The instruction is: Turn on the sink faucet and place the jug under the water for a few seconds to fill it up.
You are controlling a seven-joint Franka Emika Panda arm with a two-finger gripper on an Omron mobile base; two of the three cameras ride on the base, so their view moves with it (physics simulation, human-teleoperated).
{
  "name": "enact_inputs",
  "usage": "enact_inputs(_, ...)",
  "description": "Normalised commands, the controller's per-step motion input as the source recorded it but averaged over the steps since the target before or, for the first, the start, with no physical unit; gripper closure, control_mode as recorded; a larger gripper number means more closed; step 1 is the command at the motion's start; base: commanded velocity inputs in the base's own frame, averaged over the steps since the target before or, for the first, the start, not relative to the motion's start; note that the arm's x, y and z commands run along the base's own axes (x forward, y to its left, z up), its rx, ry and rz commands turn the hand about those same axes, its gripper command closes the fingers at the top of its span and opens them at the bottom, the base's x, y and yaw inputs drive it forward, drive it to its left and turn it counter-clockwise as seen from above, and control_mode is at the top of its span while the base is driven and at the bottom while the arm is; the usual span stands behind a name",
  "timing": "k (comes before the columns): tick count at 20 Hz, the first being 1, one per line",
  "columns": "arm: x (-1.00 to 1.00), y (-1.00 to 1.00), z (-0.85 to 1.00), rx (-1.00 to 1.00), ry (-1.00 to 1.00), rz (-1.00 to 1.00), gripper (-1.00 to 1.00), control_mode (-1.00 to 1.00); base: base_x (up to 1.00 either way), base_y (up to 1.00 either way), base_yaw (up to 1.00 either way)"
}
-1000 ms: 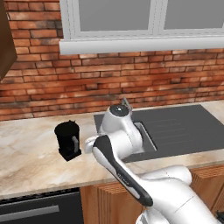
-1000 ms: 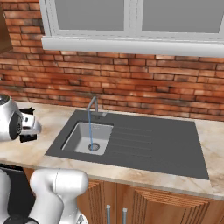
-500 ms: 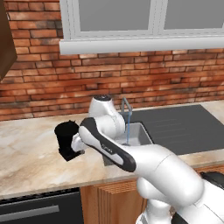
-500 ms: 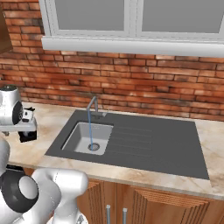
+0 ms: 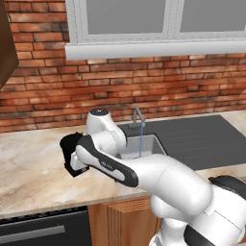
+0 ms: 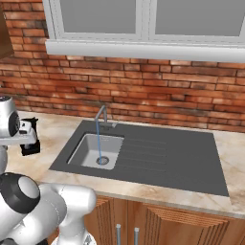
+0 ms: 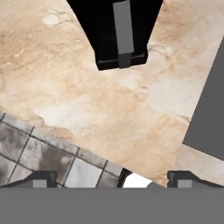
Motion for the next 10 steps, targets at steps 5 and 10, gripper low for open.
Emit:
enact_inputs(5,0.02,0.0,-0.11,0.01,-0.13,0.0,-1.0,-1.0,0.0,0.0,0.0)
enact_inputs(10,0.0,0.0,0.0,0.09,-0.26,0.0,-1.0,-1.0,0.0,0.0,0.0)
